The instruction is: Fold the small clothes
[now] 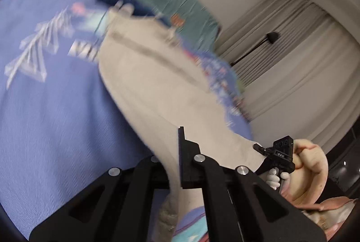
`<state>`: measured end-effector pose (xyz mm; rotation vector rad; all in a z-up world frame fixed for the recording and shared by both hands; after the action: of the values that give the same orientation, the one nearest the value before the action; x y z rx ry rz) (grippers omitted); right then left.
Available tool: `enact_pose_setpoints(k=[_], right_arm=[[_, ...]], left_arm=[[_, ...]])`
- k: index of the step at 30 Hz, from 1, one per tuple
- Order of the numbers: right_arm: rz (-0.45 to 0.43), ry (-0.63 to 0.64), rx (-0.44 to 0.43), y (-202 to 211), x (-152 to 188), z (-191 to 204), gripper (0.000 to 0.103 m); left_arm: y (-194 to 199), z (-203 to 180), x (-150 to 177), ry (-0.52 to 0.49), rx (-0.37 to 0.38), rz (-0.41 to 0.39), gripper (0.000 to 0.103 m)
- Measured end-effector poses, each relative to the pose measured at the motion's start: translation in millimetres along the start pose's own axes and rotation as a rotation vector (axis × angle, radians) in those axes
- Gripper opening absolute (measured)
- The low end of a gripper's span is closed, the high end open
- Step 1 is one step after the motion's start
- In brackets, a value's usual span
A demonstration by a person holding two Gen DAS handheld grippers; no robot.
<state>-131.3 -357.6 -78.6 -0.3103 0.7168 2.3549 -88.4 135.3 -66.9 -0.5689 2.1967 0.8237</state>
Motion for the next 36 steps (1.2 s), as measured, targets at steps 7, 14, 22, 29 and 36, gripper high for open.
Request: enact_pose_setpoints(k=[7, 14, 22, 29, 36], right_arm=[[-0.218, 0.258, -0.140, 87, -12, 90, 0.004], [-0.282, 0.260, -0.075, 123, 7, 86, 0.006], [-0.242, 0.175, -0.047, 67, -34, 71, 0.008], [-0.251, 0.201, 0.010, 9, -105, 85, 0.009], [-0.250, 0.167, 0.130, -68, -193, 69, 0.009]], left_arm=[[63, -77, -28, -0.196, 0.032, -0.174, 0.000], [84, -88, -7, -0.141, 0.020, -0.181, 0.000], [38, -68, -47, -0.115, 0.014, -0.145, 0.000], [-8, -35, -113, -0.094, -0.021, -0.141, 0.000], [-83, 17, -182, -0.069, -0.099, -0.076, 0.000]])
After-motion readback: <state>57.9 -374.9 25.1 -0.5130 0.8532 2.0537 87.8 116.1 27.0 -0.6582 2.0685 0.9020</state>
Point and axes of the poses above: each gripper's, at about its wrist camera, not at the fingertips, and y roughly against the way its jaws point, z to its left, x to its underside, the point moved 1 cm from there along -y, roughly the way its jaws point, and after that the axes turned 9 degrees about -y, right-handed, at the moved point
